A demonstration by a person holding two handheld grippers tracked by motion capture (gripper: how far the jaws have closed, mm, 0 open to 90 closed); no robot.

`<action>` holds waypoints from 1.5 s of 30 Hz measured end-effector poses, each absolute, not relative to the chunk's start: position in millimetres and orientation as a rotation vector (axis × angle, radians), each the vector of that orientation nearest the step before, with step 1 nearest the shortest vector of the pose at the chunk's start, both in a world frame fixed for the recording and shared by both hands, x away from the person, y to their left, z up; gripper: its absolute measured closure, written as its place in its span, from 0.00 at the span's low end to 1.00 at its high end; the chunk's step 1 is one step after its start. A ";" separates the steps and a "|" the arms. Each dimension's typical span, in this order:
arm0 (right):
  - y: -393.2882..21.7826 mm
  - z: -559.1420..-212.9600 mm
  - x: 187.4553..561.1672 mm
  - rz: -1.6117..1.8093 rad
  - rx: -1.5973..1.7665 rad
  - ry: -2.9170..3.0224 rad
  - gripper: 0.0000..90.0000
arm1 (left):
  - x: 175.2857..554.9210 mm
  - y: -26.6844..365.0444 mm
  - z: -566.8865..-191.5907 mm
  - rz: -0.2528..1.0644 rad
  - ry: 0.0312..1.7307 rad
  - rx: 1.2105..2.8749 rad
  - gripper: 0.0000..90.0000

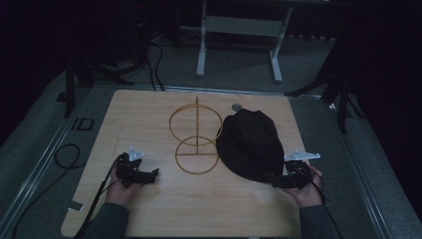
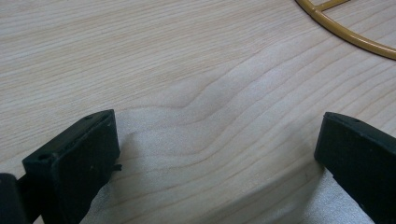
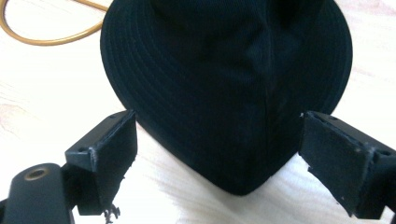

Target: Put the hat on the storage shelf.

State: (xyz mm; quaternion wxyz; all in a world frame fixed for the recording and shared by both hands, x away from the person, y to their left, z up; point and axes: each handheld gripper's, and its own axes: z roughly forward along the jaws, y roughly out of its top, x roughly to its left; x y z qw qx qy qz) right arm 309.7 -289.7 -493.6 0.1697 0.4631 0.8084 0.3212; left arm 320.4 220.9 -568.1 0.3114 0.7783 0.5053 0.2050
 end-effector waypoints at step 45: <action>-254.1 -448.6 397.1 0.677 1.289 2.493 0.29 | 320.8 220.7 -567.7 0.540 1.336 2.056 0.00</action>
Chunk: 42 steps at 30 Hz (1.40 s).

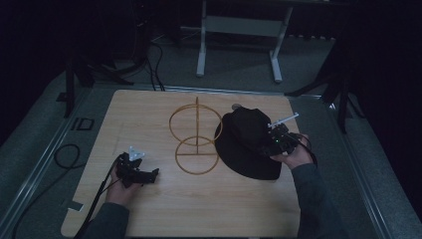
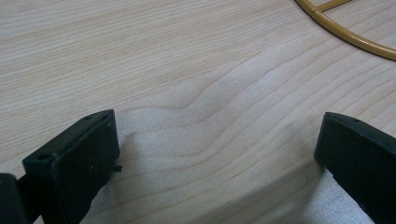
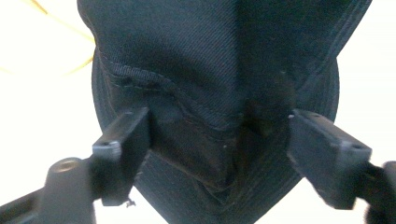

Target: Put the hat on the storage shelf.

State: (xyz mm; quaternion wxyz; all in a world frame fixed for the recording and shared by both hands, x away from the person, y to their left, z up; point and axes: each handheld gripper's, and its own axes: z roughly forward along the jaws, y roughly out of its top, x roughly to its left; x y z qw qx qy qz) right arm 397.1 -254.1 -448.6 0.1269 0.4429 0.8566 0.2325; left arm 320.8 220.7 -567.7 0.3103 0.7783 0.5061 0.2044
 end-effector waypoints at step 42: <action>-256.6 -417.5 396.0 0.733 1.165 2.416 0.97 | 320.9 220.8 -567.7 0.540 1.336 2.057 0.00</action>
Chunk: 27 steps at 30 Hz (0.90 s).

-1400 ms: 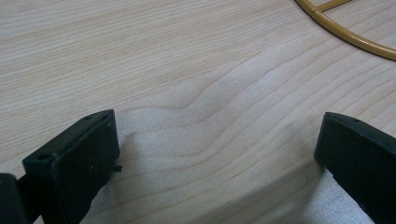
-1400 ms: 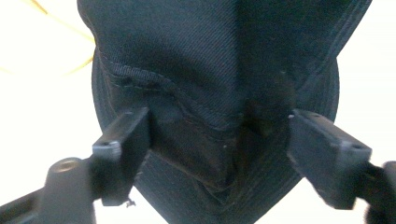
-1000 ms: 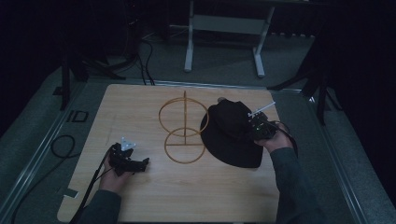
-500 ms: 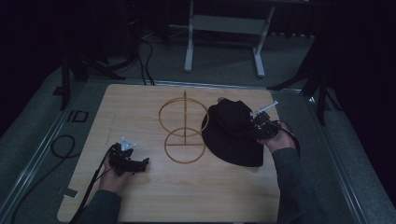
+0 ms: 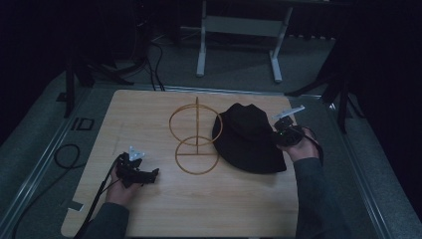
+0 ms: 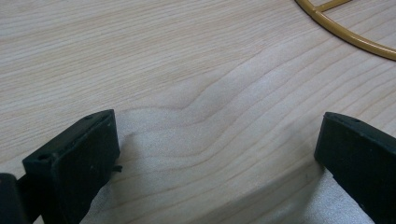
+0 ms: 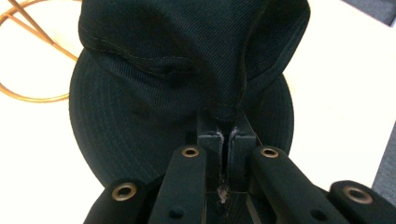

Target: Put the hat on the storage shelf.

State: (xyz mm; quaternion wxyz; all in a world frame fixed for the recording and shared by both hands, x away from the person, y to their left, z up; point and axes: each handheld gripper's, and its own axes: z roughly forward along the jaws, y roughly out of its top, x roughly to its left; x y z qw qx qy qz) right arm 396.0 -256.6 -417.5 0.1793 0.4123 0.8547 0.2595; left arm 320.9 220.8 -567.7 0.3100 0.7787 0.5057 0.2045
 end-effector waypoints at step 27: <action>-264.5 -384.3 395.6 0.786 1.131 2.378 0.97 | 321.1 220.9 -567.6 0.541 1.334 2.059 0.00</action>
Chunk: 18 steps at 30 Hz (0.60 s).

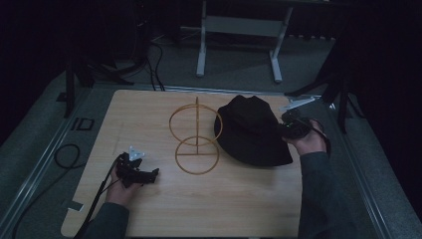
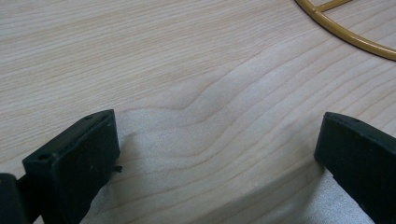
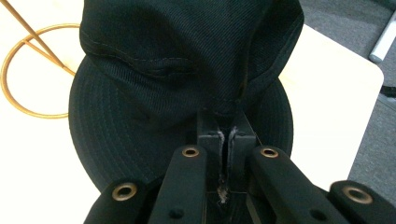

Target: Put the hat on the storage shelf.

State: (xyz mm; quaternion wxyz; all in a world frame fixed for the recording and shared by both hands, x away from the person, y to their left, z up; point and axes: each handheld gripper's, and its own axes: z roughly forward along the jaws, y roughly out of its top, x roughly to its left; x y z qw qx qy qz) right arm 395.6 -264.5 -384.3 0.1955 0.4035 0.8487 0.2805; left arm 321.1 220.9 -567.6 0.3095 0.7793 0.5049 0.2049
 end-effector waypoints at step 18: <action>-263.8 -366.2 397.9 0.808 1.068 2.404 0.97 | 321.1 220.9 -567.6 0.540 1.334 2.059 0.00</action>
